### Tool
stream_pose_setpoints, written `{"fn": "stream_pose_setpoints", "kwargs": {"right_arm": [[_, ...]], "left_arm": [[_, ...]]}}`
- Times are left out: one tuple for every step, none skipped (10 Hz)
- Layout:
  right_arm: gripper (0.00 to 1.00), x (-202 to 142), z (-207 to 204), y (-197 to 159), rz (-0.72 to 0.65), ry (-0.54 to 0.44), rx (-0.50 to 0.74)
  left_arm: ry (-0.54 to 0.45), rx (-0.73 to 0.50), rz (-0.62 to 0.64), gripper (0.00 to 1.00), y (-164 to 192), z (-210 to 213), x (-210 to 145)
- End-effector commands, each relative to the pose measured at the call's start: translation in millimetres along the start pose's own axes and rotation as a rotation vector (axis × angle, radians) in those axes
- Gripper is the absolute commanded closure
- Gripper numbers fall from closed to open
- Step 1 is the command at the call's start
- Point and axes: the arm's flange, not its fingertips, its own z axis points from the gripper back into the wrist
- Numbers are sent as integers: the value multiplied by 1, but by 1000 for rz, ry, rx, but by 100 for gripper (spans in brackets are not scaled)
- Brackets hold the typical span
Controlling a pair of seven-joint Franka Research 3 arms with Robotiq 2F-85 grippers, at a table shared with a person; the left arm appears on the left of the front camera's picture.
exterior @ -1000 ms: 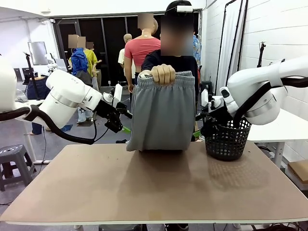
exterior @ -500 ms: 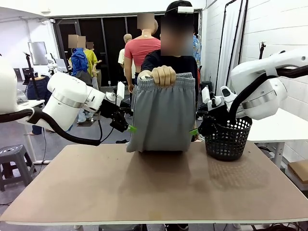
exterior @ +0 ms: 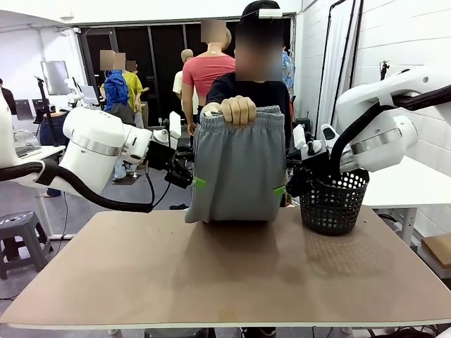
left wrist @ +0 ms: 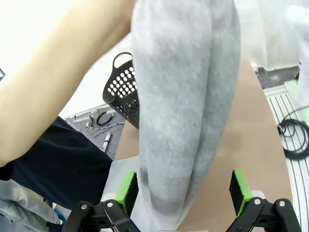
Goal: Fold the training pants.
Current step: Grab both ends of the Training pants handed by a person.
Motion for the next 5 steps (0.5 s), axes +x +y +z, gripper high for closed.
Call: {"fn": "stream_pose_setpoints", "kwargs": {"right_arm": [[0, 6, 2, 0, 31, -79, 1], [0, 11, 2, -2, 47, -110, 3], [0, 16, 5, 0, 47, -144, 15], [0, 19, 8, 1, 42, -162, 32], [0, 22, 10, -2, 15, -166, 55]], "left_arm": [[-63, 21, 20, 0, -7, -1, -5], [-75, 28, 41, 0, -5, 0, -5], [-86, 23, 56, 0, -7, 0, -4], [-94, 18, 67, 0, -9, 0, -3], [-95, 19, 89, 0, -8, 4, -2]]}}
